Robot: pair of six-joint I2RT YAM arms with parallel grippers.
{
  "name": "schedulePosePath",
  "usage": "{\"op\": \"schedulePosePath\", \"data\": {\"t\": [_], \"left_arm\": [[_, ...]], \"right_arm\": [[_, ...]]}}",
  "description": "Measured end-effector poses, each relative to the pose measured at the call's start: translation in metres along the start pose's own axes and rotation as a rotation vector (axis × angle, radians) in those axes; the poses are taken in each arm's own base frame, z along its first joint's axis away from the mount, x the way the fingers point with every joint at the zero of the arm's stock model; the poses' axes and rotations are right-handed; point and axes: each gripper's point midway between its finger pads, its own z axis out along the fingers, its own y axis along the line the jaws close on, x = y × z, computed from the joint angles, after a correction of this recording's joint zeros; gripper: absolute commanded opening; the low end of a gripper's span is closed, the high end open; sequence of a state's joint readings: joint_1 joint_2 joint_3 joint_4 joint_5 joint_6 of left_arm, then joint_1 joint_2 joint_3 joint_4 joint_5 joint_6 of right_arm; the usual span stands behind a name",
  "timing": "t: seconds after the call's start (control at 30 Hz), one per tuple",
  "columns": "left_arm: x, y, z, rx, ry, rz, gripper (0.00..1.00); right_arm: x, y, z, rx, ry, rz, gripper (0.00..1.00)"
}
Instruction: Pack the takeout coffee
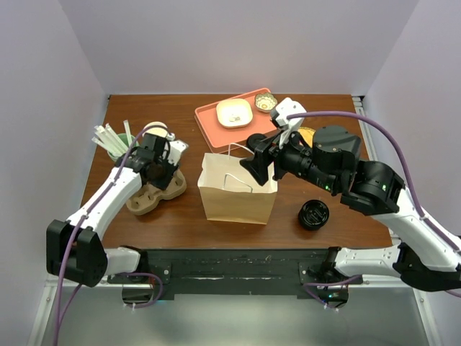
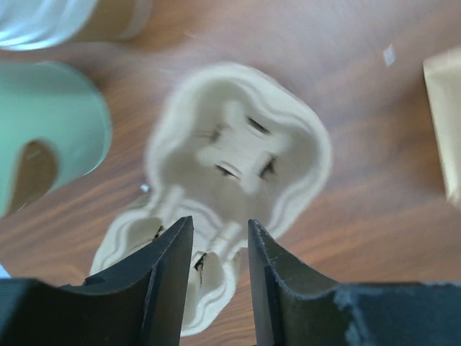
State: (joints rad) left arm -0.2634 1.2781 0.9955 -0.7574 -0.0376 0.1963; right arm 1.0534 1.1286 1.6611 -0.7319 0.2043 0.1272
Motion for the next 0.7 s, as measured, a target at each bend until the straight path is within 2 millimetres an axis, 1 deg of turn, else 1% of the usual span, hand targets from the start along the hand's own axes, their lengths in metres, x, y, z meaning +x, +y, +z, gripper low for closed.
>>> {"op": "schedulePosePath", "data": {"t": [0.07, 0.13, 0.23, 0.33, 0.43, 0.6, 0.7], "left_arm": [[0.01, -0.005, 0.006, 0.025, 0.025, 0.08, 0.42], [0.016, -0.004, 0.008, 0.035, 0.039, 0.15, 0.42], [0.017, -0.001, 0.007, 0.034, 0.026, 0.235, 0.43], [0.013, 0.003, 0.005, 0.023, -0.002, 0.304, 0.43], [0.012, 0.004, 0.007, 0.02, -0.01, 0.337, 0.43], [0.024, 0.007, 0.015, 0.033, 0.029, 0.38, 0.44], [0.027, 0.011, 0.016, 0.031, 0.038, 0.39, 0.45]], "right_arm": [[0.0, 0.002, 0.001, -0.012, 0.01, -0.008, 0.72], [0.0, 0.002, 0.001, -0.014, 0.017, -0.021, 0.72], [0.0, 0.002, 0.002, -0.015, 0.028, -0.038, 0.72], [0.002, 0.002, 0.003, -0.015, 0.04, -0.051, 0.72], [0.003, 0.002, 0.004, -0.017, 0.049, -0.062, 0.72], [0.005, 0.002, 0.005, -0.016, 0.058, -0.075, 0.73], [0.005, 0.001, 0.005, -0.016, 0.057, -0.079, 0.72]]}}
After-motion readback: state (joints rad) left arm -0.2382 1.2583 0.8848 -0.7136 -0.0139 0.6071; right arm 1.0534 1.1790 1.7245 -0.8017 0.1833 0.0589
